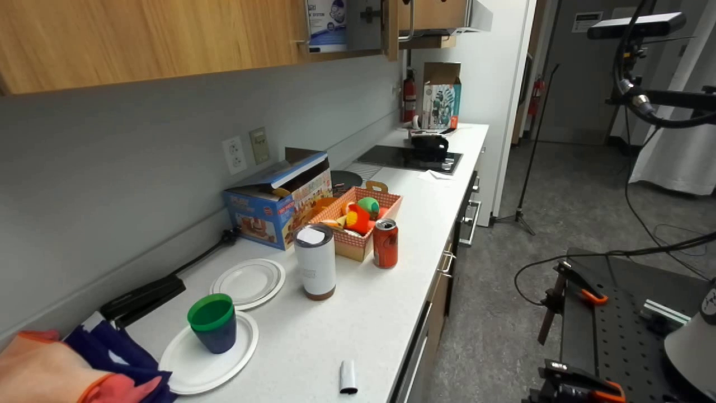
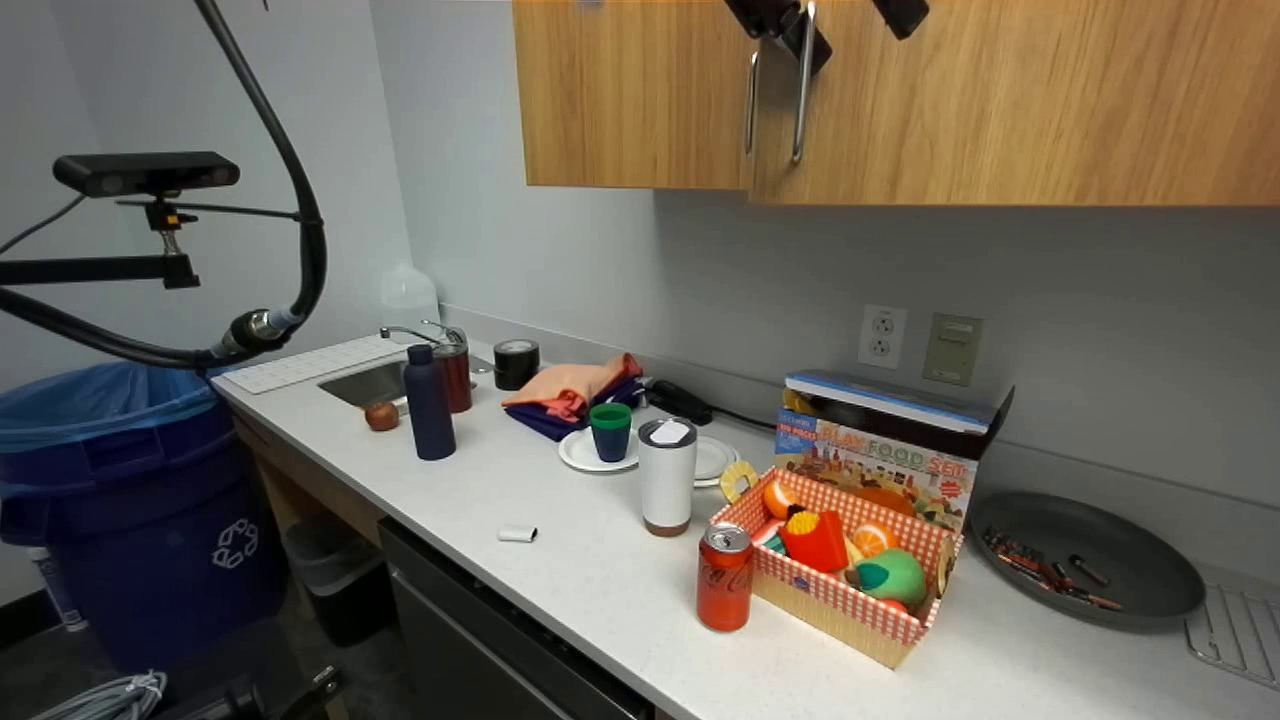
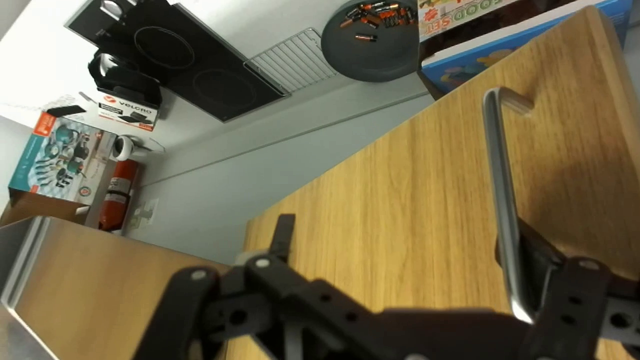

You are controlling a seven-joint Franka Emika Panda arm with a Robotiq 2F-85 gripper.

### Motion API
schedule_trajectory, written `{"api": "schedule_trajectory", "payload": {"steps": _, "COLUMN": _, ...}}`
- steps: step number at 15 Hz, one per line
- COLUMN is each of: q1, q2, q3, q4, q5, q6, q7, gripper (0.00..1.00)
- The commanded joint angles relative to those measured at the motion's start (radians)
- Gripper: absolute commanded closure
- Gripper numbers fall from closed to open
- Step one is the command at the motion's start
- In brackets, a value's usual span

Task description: Open the top cabinet drawer on the right

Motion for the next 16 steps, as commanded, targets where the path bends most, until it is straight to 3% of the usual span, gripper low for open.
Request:
{"api": "schedule_trajectory", "payload": {"steps": 1, "q1": -0.132, "q2": -0.024, "q3": 0.038, "q4": -0.034, "q5": -0.071, "q6": -0.041, "q7": 0.062, "gripper": 0.00}}
{"api": "schedule_trajectory", "payload": {"steps": 10, "q1": -0.215, "q2": -0.106, "q3": 0.119, "q4": -0.108, "q5": -0.109, "q6": -0.007, "q7": 0.196, "gripper": 0.00}}
{"api": "schedule_trajectory", "payload": {"steps": 13, "q1": -0.279, "q2": -0.086, "q3": 0.193, "q4": -0.105, "q5": -0.200, "q6": 0.071, "q7": 0.338, "gripper": 0.00}}
{"api": "schedule_trajectory", "payload": {"steps": 16, "q1": -0.319, "q2": -0.092, "q3": 0.225, "q4": -0.111, "q5": -0.328, "q6": 0.112, "q7": 0.492, "gripper": 0.00}}
